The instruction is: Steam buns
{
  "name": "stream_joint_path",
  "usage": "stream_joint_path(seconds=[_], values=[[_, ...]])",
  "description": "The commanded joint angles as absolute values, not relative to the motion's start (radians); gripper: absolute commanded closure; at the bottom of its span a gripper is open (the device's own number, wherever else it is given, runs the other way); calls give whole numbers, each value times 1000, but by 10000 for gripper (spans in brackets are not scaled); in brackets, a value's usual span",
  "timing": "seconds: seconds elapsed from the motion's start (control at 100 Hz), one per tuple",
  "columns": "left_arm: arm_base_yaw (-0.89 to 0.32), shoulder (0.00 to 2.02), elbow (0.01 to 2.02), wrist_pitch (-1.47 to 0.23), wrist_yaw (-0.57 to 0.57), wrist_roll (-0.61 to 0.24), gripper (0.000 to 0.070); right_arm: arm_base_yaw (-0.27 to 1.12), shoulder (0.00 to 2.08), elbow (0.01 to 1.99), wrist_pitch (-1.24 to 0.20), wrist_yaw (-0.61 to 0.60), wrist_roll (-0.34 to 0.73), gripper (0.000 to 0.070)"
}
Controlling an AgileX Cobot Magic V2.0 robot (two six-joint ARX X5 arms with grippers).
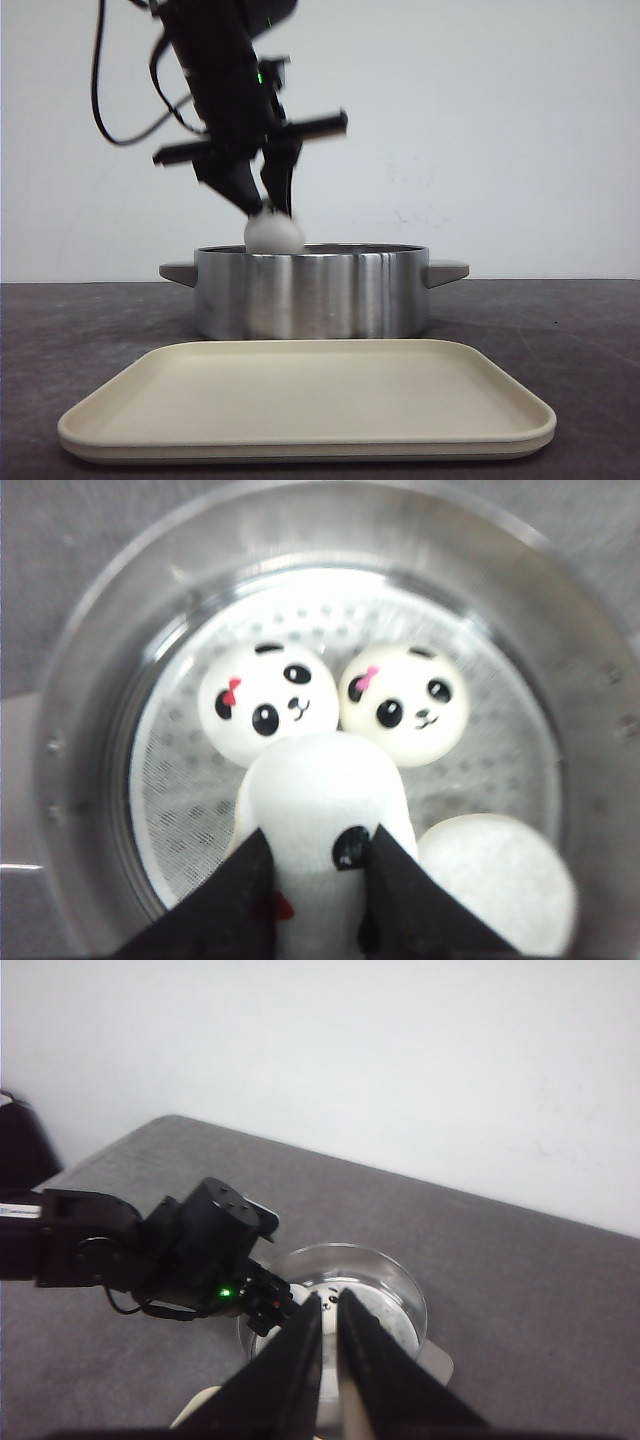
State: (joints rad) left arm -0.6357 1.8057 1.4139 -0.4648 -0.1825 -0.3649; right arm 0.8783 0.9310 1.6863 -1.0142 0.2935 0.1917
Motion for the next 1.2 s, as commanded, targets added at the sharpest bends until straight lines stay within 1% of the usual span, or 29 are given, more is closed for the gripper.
stream_joint_path(seconds=[0.0, 0.02, 0.05, 0.09, 0.14, 0.17, 0.2, 0.23, 0.25, 0.33, 0.45, 0.5, 0.53, 0.55, 0.58, 0.61, 0.64, 0.65, 0.66, 0.68, 0.74, 0.82, 0.95, 1.0, 1.09, 1.19], values=[[-643, 1848, 1431, -447, -178, -347, 677, 891, 941, 1705, -1016, 307, 208, 683], [-643, 1856, 1431, -447, -178, -348, 650, 891, 941, 1706, -1020, 311, 210, 683], [-643, 1867, 1431, -447, -178, -348, 587, 891, 940, 1706, -1027, 317, 212, 683], [-643, 1878, 1431, -450, -178, -348, 470, 891, 940, 1706, -1036, 320, 215, 683], [-643, 1885, 1431, -454, -179, -348, 308, 891, 939, 1705, -1051, 323, 223, 683], [-643, 1888, 1431, -454, -179, -347, 228, 891, 939, 1706, -1058, 323, 226, 683], [-643, 1889, 1431, -452, -179, -348, 172, 891, 939, 1705, -1065, 324, 227, 683], [-643, 1889, 1431, -447, -179, -348, 142, 891, 939, 1705, -1071, 327, 228, 683], [-643, 1889, 1431, -443, -179, -348, 136, 891, 939, 1706, -1073, 333, 228, 683], [-642, 1889, 1438, -443, -179, -348, 137, 890, 939, 1705, -1076, 353, 228, 683], [-639, 1889, 1482, -493, -179, -343, 141, 891, 940, 1705, -1076, 369, 227, 683], [-640, 1885, 1514, -543, -179, -344, 151, 890, 940, 1705, -1078, 374, 221, 683], [-640, 1880, 1533, -574, -182, -344, 172, 890, 941, 1705, -1080, 381, 215, 683], [-640, 1874, 1542, -590, -187, -344, 211, 890, 941, 1703, -1080, 392, 209, 683], [-643, 1863, 1549, -605, -195, -343, 298, 890, 941, 1697, -1080, 407, 197, 683], [-649, 1844, 1549, -616, -204, -342, 413, 889, 941, 1688, -1079, 430, 189, 683], [-656, 1823, 1549, -625, -216, -340, 545, 888, 941, 1673, -1077, 459, 184, 683], [-659, 1816, 1549, -629, -220, -340, 590, 887, 941, 1668, -1077, 469, 183, 683], [-664, 1804, 1549, -633, -225, -339, 654, 886, 941, 1662, -1077, 476, 183, 683], [-669, 1792, 1549, -638, -233, -338, 700, 886, 941, 1654, -1077, 487, 183, 683], [-693, 1736, 1549, -649, -258, -320, 691, 886, 939, 1608, -1073, 531, 183, 683], [-727, 1664, 1549, -651, -270, -304, 691, 886, 929, 1539, -1044, 555, 182, 683], [-804, 1538, 1549, -652, -276, -292, 691, 886, 880, 1365, -900, 544, 181, 683], [-839, 1492, 1549, -661, -300, -289, 691, 886, 857, 1289, -834, 521, 181, 683], [-905, 1413, 1549, -696, -368, -286, 691, 886, 822, 1153, -715, 438, 178, 683], [-976, 1328, 1548, -753, -425, -255, 690, 886, 797, 1021, -613, 353, 175, 682]])
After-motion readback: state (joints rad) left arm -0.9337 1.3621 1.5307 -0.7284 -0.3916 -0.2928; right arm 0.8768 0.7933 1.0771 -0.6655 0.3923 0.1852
